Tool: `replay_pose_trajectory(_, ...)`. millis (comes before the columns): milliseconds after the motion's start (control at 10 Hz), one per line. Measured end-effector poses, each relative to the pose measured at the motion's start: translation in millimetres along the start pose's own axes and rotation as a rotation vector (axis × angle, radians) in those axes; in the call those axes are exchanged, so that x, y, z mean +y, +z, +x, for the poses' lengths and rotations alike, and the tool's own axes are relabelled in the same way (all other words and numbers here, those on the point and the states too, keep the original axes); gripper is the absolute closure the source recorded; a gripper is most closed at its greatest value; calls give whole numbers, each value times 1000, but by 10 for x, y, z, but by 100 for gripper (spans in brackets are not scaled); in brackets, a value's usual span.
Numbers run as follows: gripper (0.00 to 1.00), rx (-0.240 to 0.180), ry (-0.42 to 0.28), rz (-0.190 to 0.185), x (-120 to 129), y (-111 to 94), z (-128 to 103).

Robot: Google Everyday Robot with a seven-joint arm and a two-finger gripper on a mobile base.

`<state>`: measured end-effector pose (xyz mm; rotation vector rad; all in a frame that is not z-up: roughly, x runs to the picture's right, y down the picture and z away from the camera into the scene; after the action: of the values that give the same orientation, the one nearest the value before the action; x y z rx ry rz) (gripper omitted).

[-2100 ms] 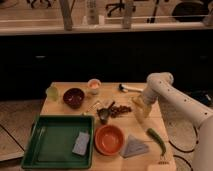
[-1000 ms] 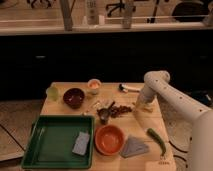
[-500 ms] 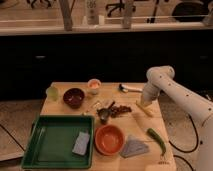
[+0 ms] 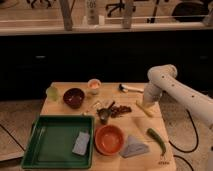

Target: Place banana in red bowl

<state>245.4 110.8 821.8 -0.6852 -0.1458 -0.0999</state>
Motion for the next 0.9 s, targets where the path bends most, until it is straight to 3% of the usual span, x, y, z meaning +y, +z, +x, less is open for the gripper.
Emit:
replay_pose_trajectory(300, 94, 17, -30, -19, 242, -19, -61)
replay_pose_trajectory(500, 99, 28, -59, -21, 302, -64, -170)
replay_pose_trajectory(900, 99, 37, -85, -28, 550, -80, -251)
